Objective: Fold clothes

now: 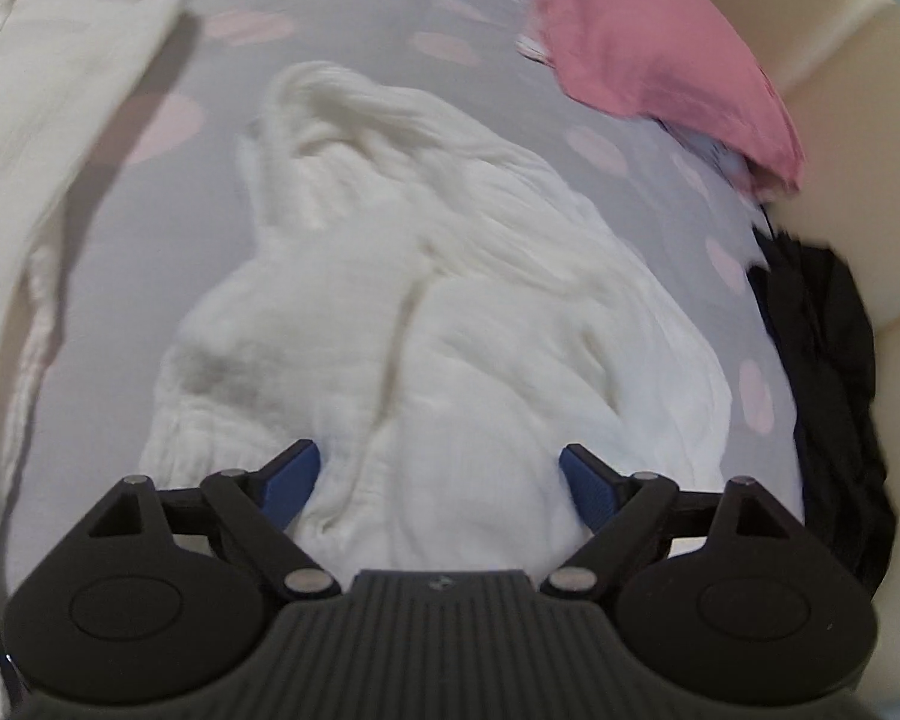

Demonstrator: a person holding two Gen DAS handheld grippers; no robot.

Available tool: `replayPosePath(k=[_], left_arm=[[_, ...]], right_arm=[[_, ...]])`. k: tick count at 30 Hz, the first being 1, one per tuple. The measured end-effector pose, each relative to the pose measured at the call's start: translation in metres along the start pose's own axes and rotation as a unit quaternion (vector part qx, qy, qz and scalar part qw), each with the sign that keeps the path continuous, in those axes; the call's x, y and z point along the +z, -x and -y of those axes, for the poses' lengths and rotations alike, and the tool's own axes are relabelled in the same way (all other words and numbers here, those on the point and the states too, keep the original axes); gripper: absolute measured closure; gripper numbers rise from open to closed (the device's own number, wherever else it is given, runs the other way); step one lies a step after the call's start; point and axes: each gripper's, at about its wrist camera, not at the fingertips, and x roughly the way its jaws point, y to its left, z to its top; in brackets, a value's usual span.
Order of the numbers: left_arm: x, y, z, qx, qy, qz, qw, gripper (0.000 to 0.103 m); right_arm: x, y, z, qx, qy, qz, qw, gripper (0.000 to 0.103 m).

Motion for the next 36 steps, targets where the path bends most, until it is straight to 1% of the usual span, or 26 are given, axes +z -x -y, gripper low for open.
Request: replayPosePath(k=[1, 2, 3, 5, 6, 7, 8, 9, 10, 11, 12, 13, 14, 17, 22, 25, 29, 32, 33, 34, 35, 36], left_arm=[[-0.001, -0.001, 0.0, -0.001, 0.004, -0.001, 1.0, 0.049], [-0.002, -0.001, 0.0, 0.0, 0.006, 0.0, 1.0, 0.049], [-0.002, -0.002, 0.001, 0.0, 0.007, 0.001, 1.0, 0.049], [-0.003, -0.004, 0.001, -0.001, 0.008, 0.001, 1.0, 0.049], [-0.004, -0.005, 0.002, -0.003, 0.009, 0.0, 1.0, 0.049], [-0.004, -0.006, 0.002, -0.004, 0.01, -0.001, 0.9999, 0.049], [-0.005, -0.007, 0.002, -0.005, 0.011, -0.003, 0.9999, 0.049], [-0.005, -0.009, 0.002, -0.005, 0.01, -0.004, 0.9999, 0.049], [-0.005, -0.01, 0.002, -0.005, 0.01, -0.006, 0.9999, 0.049], [-0.006, -0.011, 0.002, -0.005, 0.01, -0.008, 0.9999, 0.049], [-0.006, -0.012, 0.002, -0.005, 0.011, -0.009, 0.9999, 0.049], [-0.006, -0.012, 0.002, -0.005, 0.012, -0.009, 0.9999, 0.049], [-0.006, -0.012, 0.002, -0.005, 0.013, -0.01, 0.9999, 0.049], [-0.007, -0.012, 0.003, -0.005, 0.013, -0.011, 0.9998, 0.049], [-0.009, -0.015, 0.003, -0.002, 0.013, -0.018, 0.9998, 0.049], [-0.01, -0.018, 0.001, -0.003, 0.016, -0.022, 0.9996, 0.049], [-0.011, -0.02, 0.0, -0.002, 0.017, -0.027, 0.9995, 0.049], [-0.01, -0.02, 0.0, -0.002, 0.018, -0.026, 0.9995, 0.049], [-0.01, -0.02, 0.0, -0.002, 0.019, -0.025, 0.9995, 0.049], [-0.01, -0.019, 0.0, -0.002, 0.018, -0.025, 0.9995, 0.049], [-0.01, -0.019, -0.001, -0.002, 0.019, -0.025, 0.9995, 0.049], [-0.01, -0.02, 0.0, -0.003, 0.02, -0.025, 0.9995, 0.049]], right_arm=[[-0.002, -0.001, 0.005, -0.005, -0.008, -0.001, 1.0, 0.014], [-0.003, -0.003, 0.01, -0.006, -0.019, -0.003, 1.0, 0.009], [-0.005, -0.006, 0.015, -0.004, -0.032, -0.007, 0.999, 0.008], [-0.008, -0.012, 0.025, 0.002, -0.058, -0.016, 0.998, 0.007], [-0.009, -0.014, 0.031, 0.011, -0.079, -0.023, 0.997, 0.007], [-0.009, -0.017, 0.037, 0.028, -0.109, -0.033, 0.993, 0.009], [-0.009, -0.02, 0.043, 0.045, -0.138, -0.044, 0.988, 0.021], [-0.008, -0.021, 0.047, 0.057, -0.155, -0.05, 0.985, 0.024], [-0.007, -0.02, 0.048, 0.063, -0.159, -0.052, 0.984, 0.028], [-0.006, -0.019, 0.049, 0.065, -0.161, -0.051, 0.983, 0.034], [-0.006, -0.017, 0.05, 0.064, -0.161, -0.049, 0.984, 0.037], [-0.005, -0.015, 0.053, 0.059, -0.165, -0.047, 0.983, 0.046], [-0.005, -0.013, 0.056, 0.05, -0.172, -0.044, 0.983, 0.053], [-0.004, -0.007, 0.066, 0.025, -0.195, -0.036, 0.98, 0.062], [-0.004, 0.008, 0.093, -0.053, -0.206, -0.015, 0.977, 0.064], [-0.003, 0.021, 0.122, -0.091, -0.203, -0.007, 0.975, 0.064], [-0.005, 0.033, 0.171, -0.144, -0.224, -0.02, 0.964, 0.064], [-0.015, 0.038, 0.202, -0.201, -0.243, -0.051, 0.948, 0.064], [-0.021, 0.038, 0.21, -0.207, -0.252, -0.065, 0.943, 0.064], [-0.027, 0.038, 0.216, -0.203, -0.261, -0.079, 0.94, 0.061], [-0.032, 0.039, 0.218, -0.196, -0.266, -0.087, 0.94, 0.06], [-0.036, 0.041, 0.216, -0.185, -0.266, -0.087, 0.942, 0.059]])
